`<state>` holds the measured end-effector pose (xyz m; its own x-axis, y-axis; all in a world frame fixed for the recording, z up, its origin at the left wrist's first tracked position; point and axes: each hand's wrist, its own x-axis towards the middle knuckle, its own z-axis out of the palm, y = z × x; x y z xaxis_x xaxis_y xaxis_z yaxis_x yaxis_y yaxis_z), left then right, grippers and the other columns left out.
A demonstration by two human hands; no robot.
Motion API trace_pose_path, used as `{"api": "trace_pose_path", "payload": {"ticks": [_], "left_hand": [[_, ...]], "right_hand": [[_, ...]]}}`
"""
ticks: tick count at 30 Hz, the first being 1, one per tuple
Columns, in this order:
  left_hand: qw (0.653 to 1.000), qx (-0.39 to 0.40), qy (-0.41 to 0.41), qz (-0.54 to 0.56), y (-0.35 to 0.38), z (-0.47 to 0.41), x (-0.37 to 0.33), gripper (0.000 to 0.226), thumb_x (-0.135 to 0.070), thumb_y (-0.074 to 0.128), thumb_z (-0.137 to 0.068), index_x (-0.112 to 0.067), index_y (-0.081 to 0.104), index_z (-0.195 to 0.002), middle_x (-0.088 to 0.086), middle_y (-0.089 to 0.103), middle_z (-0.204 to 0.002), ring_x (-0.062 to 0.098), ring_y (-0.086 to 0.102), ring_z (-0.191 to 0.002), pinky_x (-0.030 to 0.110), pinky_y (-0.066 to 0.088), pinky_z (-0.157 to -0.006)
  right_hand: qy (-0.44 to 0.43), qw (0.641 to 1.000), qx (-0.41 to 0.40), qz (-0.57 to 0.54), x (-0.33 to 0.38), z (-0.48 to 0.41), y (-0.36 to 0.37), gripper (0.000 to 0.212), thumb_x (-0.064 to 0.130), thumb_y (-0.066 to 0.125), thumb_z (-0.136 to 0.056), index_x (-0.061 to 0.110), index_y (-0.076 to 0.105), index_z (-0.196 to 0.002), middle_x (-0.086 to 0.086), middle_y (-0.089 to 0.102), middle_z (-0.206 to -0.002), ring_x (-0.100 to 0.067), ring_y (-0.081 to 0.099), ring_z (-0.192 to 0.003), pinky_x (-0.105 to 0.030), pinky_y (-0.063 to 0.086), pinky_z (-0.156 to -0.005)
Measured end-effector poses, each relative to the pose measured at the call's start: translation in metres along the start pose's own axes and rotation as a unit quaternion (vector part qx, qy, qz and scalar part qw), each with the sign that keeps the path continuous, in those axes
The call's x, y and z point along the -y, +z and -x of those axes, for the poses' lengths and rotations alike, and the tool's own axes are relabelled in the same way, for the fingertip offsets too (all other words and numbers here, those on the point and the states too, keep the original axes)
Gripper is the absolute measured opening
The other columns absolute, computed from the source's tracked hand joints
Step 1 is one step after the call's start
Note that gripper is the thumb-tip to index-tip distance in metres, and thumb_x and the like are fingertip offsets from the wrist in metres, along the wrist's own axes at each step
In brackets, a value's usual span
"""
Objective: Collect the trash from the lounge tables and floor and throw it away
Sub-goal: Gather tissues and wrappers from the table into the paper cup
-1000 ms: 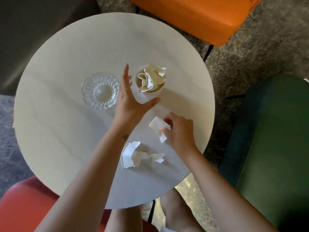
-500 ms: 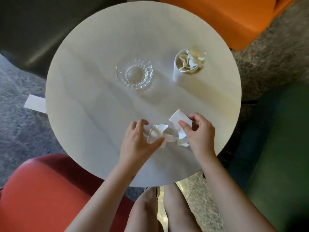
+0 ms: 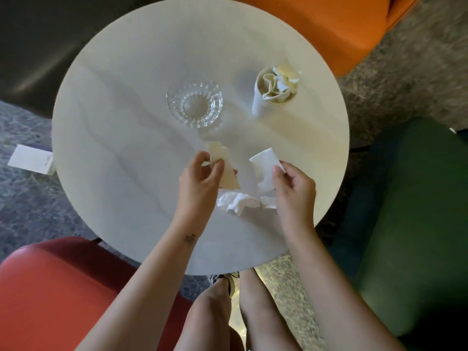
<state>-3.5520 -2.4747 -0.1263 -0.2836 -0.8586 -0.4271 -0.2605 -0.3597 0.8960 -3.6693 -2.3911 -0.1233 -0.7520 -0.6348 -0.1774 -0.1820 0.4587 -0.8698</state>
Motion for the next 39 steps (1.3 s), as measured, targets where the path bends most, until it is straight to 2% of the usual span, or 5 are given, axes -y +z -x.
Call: {"api": "trace_pose_path", "payload": {"ticks": [10, 13, 19, 26, 39], "left_hand": [[0.994, -0.053, 0.021, 0.095, 0.016, 0.007, -0.013, 0.030, -0.003, 0.066, -0.080, -0.026, 0.047, -0.084, -0.004, 0.059, -0.076, 0.004, 0.058, -0.060, 0.022, 0.048, -0.054], [0.987, -0.122, 0.001, 0.109, 0.003, 0.001, -0.008, 0.036, -0.005, 0.064, -0.082, -0.035, 0.047, -0.092, -0.006, 0.060, -0.083, 0.001, 0.060, -0.063, 0.017, 0.047, -0.052], [0.986, -0.153, -0.023, 0.065, -0.019, -0.009, 0.006, 0.024, -0.002, 0.045, -0.089, -0.021, 0.052, -0.100, 0.003, 0.055, -0.099, 0.015, 0.052, -0.085, 0.032, 0.044, -0.077], [0.989, -0.129, -0.042, 0.058, -0.020, -0.003, 0.012, 0.022, -0.004, 0.061, -0.085, -0.015, 0.056, -0.102, -0.001, 0.065, -0.081, 0.014, 0.062, -0.072, 0.030, 0.052, -0.062], [0.990, -0.107, -0.040, 0.087, -0.012, -0.008, -0.004, 0.024, 0.003, 0.065, -0.079, -0.019, 0.059, -0.087, -0.002, 0.066, -0.075, 0.004, 0.063, -0.060, 0.019, 0.049, -0.048]], "right_hand": [[0.108, 0.956, 0.162, -0.219, 0.033, 0.012, 0.013, 0.027, 0.018, 0.048, -0.095, 0.034, 0.066, -0.082, 0.028, 0.067, -0.076, 0.013, 0.060, -0.078, -0.005, 0.044, -0.070], [-0.022, 0.987, 0.155, 0.031, 0.016, 0.007, 0.016, 0.016, 0.029, 0.057, -0.089, 0.018, 0.065, -0.096, 0.008, 0.066, -0.094, -0.013, 0.057, -0.098, -0.026, 0.041, -0.084], [-0.197, 0.883, 0.214, 0.369, -0.015, 0.015, 0.025, 0.020, 0.025, 0.072, -0.073, 0.023, 0.066, -0.091, 0.003, 0.062, -0.089, -0.024, 0.051, -0.092, -0.027, 0.009, -0.066], [-0.074, 0.976, 0.069, 0.191, -0.014, -0.003, -0.014, 0.018, 0.015, 0.081, -0.063, 0.020, 0.064, -0.066, 0.012, 0.059, -0.068, -0.023, 0.058, -0.076, -0.030, 0.038, -0.067], [-0.006, 0.957, 0.147, 0.249, -0.028, -0.005, -0.001, 0.023, 0.014, 0.078, -0.067, 0.018, 0.056, -0.074, 0.002, 0.049, -0.074, -0.015, 0.049, -0.069, -0.011, 0.031, -0.055]]}}
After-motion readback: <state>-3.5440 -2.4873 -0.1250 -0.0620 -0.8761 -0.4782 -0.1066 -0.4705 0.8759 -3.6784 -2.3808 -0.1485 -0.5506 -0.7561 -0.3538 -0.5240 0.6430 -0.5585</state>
